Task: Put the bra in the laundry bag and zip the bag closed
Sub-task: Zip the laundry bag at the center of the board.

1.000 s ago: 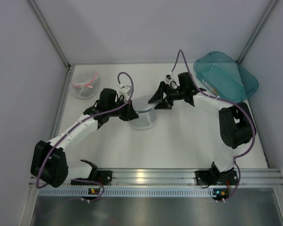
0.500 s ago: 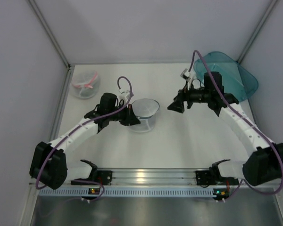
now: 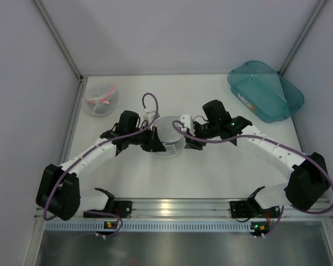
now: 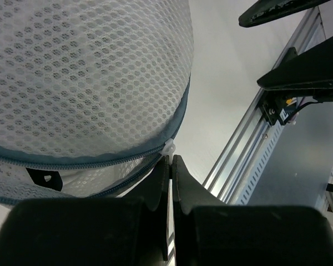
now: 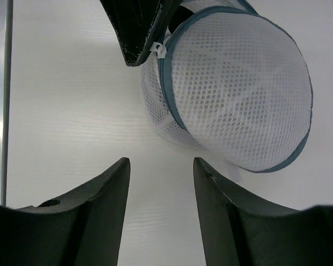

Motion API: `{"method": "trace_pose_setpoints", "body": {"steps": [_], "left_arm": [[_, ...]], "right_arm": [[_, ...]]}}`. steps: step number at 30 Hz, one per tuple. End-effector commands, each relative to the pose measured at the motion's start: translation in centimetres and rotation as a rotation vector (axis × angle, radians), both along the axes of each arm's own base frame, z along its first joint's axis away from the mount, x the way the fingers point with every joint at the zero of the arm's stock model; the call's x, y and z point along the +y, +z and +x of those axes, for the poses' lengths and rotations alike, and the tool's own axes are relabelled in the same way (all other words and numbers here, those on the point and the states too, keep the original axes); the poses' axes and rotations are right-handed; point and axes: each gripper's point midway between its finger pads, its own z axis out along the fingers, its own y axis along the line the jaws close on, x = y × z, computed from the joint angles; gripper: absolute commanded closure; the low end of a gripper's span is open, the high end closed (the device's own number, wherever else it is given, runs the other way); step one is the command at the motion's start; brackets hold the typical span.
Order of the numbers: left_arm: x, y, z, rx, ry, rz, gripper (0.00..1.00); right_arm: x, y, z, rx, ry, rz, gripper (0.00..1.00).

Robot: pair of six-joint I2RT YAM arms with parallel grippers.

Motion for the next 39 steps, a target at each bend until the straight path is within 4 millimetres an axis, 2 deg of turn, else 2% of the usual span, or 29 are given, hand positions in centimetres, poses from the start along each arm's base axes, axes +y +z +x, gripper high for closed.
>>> {"method": "trace_pose_setpoints", "body": {"steps": [1, 3, 10, 14, 16, 19, 26, 31, 39], "left_arm": [[-0.8, 1.5, -0.7, -0.030, -0.090, -0.058, 1.00], [-0.9, 1.2, -0.9, -0.004, -0.089, -0.060, 1.00], [-1.0, 1.3, -1.0, 0.068, -0.102, -0.112, 1.00], [-0.4, 1.3, -0.2, 0.114, -0.075, -0.145, 1.00], [-0.3, 1.4, -0.2, 0.123, -0.084, -0.158, 1.00], [-0.3, 1.7, -0.2, 0.128, -0.086, -0.166, 1.00], [0.1, 1.2, -0.2, 0.120, -0.049, -0.141, 1.00], [0.5, 1.8, 0.0, 0.084, -0.032, -0.115, 1.00], [0.9, 1.9, -0.3, 0.095, -0.010, -0.094, 1.00]], "right_arm": [[1.1, 2.6, 0.3, -0.173, 0.072, 0.017, 0.51], [2.4, 2.4, -0.4, -0.177, 0.113, 0.014, 0.52], [5.7, 2.3, -0.3, -0.286, 0.200, -0.003, 0.55], [6.8, 1.0, -0.5, -0.288, 0.218, -0.017, 0.55], [7.1, 0.0, -1.1, -0.291, 0.234, -0.036, 0.55], [7.1, -0.5, -0.9, -0.307, 0.217, -0.034, 0.55], [7.8, -0.5, 0.2, -0.338, 0.173, -0.011, 0.57], [8.0, -0.7, 0.7, -0.364, 0.158, -0.002, 0.58], [8.2, -1.9, -0.1, -0.354, 0.170, -0.007, 0.57]]}}
